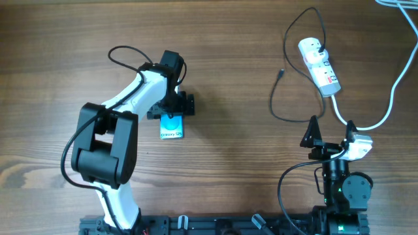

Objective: Plug charger to phone and switch on socket
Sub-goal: 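Close the left gripper on the phone's long edges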

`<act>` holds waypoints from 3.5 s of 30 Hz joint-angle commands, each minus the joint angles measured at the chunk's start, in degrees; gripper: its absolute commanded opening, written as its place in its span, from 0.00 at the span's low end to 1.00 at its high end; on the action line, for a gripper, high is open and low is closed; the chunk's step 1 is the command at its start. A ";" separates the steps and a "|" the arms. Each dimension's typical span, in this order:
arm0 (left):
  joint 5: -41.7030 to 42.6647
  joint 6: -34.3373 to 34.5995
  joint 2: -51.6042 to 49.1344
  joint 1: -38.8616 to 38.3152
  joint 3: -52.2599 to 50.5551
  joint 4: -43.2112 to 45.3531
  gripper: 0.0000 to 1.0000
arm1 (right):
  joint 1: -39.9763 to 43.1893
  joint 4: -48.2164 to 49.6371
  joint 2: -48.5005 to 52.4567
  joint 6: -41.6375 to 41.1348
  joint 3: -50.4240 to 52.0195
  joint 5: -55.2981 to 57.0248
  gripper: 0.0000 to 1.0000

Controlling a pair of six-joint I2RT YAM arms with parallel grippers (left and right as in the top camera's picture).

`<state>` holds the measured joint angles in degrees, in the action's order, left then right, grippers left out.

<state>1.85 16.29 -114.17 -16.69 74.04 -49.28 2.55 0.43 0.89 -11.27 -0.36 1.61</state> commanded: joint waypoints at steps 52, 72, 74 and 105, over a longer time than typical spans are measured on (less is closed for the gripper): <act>0.02 1.11 -3.89 0.35 11.69 -10.16 0.45 | -0.28 0.24 -0.68 0.63 0.07 0.94 1.00; 1.73 2.62 -3.93 -0.96 6.54 -4.55 0.53 | -0.28 0.24 -0.68 0.63 0.07 0.94 1.00; 1.73 2.62 -3.93 -1.44 5.29 -3.37 0.54 | -0.28 0.24 -0.68 0.66 0.07 0.96 1.00; 0.46 2.69 -3.91 -1.86 -4.28 3.45 0.47 | -0.28 0.24 -0.68 0.63 0.07 0.94 1.00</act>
<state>-0.27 18.59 -113.75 -18.70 73.19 -45.87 2.55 0.40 0.89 -11.27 -0.34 1.63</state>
